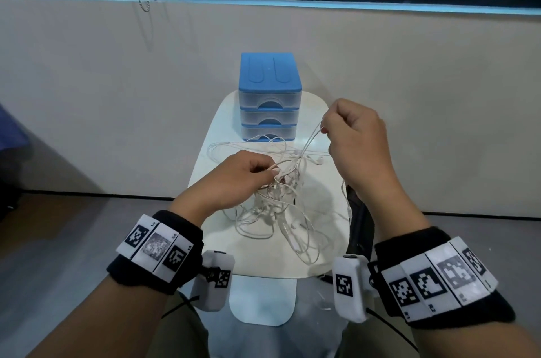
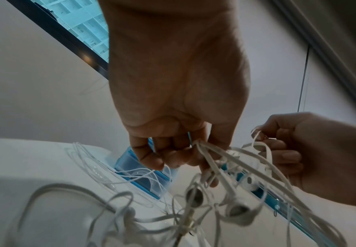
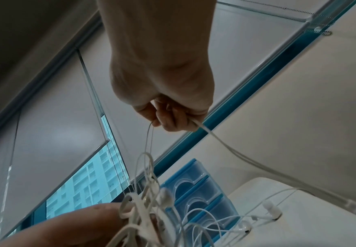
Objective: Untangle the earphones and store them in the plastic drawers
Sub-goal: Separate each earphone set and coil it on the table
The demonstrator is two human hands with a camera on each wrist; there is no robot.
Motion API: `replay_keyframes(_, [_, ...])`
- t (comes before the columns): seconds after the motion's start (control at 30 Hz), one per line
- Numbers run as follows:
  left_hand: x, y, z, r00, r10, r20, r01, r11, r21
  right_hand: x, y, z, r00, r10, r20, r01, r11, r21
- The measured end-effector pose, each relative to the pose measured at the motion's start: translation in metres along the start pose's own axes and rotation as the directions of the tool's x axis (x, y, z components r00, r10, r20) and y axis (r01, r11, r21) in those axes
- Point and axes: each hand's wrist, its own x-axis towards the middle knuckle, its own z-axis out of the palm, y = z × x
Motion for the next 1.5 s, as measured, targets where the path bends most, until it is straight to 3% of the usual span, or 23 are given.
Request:
replay_keyframes(0.1, [0.0,0.004,0.001,1.0,-0.003,-0.015,0.002,1.0,-0.019,-0.001,-0.001,-0.001,0.99,0.035,0.134,-0.026,0.998,-0.063])
replay_keyframes(0.2, [0.0,0.01,0.004,0.999,0.006,-0.035,-0.009,0.997,-0.075,-0.006,0.001,0.005,0.926,0.107,0.363,-0.027,0.975,-0.218])
replay_keyframes(0.27, [0.0,0.013,0.006,0.999,0.003,-0.039,-0.006,0.996,-0.094,-0.008,0.003,0.008,0.902,0.127,0.413,-0.025,0.97,-0.244])
replay_keyframes(0.5, [0.003,0.009,0.011,0.997,-0.037,-0.067,0.033,0.998,-0.054,-0.003,-0.002,-0.001,0.955,0.026,0.295,-0.047,0.997,0.063])
replay_keyframes(0.7, [0.002,0.011,0.014,0.999,0.032,-0.015,-0.034,0.971,-0.238,-0.004,0.0,-0.001,0.959,0.016,0.282,-0.036,0.997,0.066])
replay_keyframes(0.77, [0.002,0.01,0.016,0.998,0.061,0.005,-0.058,0.974,-0.221,-0.004,-0.001,-0.002,0.956,0.023,0.291,-0.049,0.995,0.082])
replay_keyframes(1.13, [0.008,0.012,0.013,0.967,-0.038,-0.252,-0.065,0.918,-0.39,-0.012,-0.013,-0.007,0.908,0.225,0.354,-0.341,0.888,0.309])
replay_keyframes(1.33, [0.004,0.018,0.019,0.976,0.089,-0.199,-0.132,0.968,-0.212,-0.007,-0.014,-0.008,0.866,0.349,0.359,-0.457,0.844,0.282])
replay_keyframes(1.5, [0.003,0.018,0.019,0.987,0.084,-0.138,-0.124,0.94,-0.319,-0.005,-0.008,-0.008,0.812,0.448,0.373,-0.543,0.814,0.206])
